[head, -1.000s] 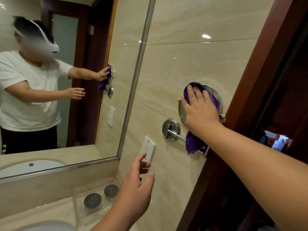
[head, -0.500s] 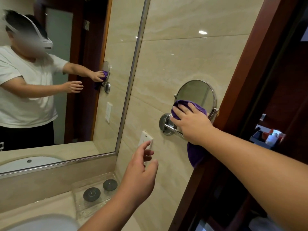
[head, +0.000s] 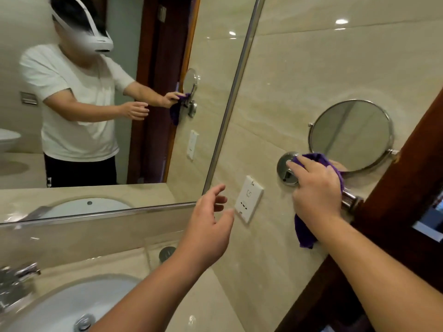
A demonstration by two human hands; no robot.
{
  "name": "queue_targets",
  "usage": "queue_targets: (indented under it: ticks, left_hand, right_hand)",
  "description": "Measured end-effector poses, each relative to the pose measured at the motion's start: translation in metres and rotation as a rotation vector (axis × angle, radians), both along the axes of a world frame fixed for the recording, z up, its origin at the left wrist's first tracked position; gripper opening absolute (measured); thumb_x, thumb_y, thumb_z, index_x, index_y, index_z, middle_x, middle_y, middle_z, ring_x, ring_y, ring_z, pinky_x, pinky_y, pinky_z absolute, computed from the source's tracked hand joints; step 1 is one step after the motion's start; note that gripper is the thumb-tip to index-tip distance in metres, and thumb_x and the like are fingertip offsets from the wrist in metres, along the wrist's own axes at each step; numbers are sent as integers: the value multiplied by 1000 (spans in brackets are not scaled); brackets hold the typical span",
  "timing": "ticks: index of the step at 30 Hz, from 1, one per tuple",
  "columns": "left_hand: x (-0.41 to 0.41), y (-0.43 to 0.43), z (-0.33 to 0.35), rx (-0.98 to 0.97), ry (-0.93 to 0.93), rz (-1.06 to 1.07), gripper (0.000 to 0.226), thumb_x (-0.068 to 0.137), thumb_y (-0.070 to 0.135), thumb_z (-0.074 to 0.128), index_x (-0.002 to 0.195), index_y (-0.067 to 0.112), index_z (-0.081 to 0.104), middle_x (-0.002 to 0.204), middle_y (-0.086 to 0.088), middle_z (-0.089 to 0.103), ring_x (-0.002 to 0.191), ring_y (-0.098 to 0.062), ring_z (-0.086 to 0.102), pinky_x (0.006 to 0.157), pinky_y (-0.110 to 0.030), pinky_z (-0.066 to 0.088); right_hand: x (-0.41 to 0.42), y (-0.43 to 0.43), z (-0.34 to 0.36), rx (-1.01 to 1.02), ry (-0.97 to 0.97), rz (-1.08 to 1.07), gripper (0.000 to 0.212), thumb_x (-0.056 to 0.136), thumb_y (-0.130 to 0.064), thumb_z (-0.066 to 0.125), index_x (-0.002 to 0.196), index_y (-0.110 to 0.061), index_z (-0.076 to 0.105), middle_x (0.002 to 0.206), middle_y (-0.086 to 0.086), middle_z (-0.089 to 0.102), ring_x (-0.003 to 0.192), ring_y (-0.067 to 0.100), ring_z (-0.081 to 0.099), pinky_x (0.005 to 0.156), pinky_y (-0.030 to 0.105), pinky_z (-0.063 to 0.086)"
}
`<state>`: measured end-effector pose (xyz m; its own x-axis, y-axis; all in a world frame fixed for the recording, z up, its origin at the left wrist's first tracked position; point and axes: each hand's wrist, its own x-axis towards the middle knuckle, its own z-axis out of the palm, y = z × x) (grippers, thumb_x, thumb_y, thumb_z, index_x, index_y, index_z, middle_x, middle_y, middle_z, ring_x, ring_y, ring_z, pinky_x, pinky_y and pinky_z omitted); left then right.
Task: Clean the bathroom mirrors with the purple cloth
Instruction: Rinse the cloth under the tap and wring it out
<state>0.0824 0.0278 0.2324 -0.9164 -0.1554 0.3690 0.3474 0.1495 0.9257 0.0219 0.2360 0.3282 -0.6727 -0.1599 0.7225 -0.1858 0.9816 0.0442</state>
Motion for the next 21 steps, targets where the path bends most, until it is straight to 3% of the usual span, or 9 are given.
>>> queue_targets:
  ticks: [3,6,9,11,13,15,16,19,21]
  left_hand:
    - [-10,-35,-19,-33,-58,34,46,94,32,58,137,44,46,124,17,54,110,7,51,88,-18,43]
    - [-16,-74,-45,-82,-257,10,47,95,34,62,140,36,48,131,10,51,115,-2,52,93,-23,43]
    - [-15,-112,-73,89,-523,-147,35,96,34,62,130,26,57,122,1,64,108,-13,64,88,-24,48]
    - [-8,-141,-90,326,-633,-297,22,98,33,58,110,20,69,104,-4,74,86,-14,69,70,-21,52]
    - [-1,-171,-110,517,-705,-329,24,98,32,56,102,18,75,103,-9,75,86,-19,70,74,-27,53]
    - [3,-199,-133,475,-716,-265,22,99,25,55,112,19,72,112,-8,74,99,-24,71,85,-36,50]
    - [5,-212,-144,427,-724,-205,22,98,21,56,115,20,70,111,-5,75,98,-23,71,82,-35,49]
    - [8,-250,-170,430,-773,6,19,91,11,58,103,21,70,89,1,71,73,-16,63,64,-28,42]
    - [11,-272,-181,480,-798,54,20,86,7,57,93,22,67,82,0,64,68,-14,59,66,-29,42]
  right_hand:
    - [7,-62,-49,-767,-118,275,53,89,5,50,127,-28,67,133,-1,63,118,25,61,93,51,53]
    - [9,-130,-84,-1562,-452,530,56,93,9,50,120,-37,66,125,6,68,107,27,69,89,46,59]
    - [13,-183,-117,-2023,-796,709,50,93,8,46,127,-25,63,121,14,70,104,32,71,83,45,60]
    - [14,-212,-140,-2150,-995,745,45,93,3,45,128,-19,62,120,15,71,103,32,72,76,42,61]
    - [10,-239,-163,-2209,-1111,690,42,93,0,46,127,-16,63,117,15,73,100,30,73,72,40,61]
    - [4,-264,-190,-2202,-1174,578,40,95,1,46,127,-16,62,116,15,73,101,30,72,78,42,59]
    - [2,-276,-204,-2164,-1202,522,40,95,3,45,126,-17,61,116,15,73,102,31,72,81,43,58]
    - [-3,-305,-249,-1905,-1276,305,48,92,12,46,126,-19,60,107,10,75,87,25,75,66,36,59]
    - [-3,-316,-278,-1766,-1306,169,57,86,16,47,128,-21,59,111,5,73,83,21,73,62,34,56]
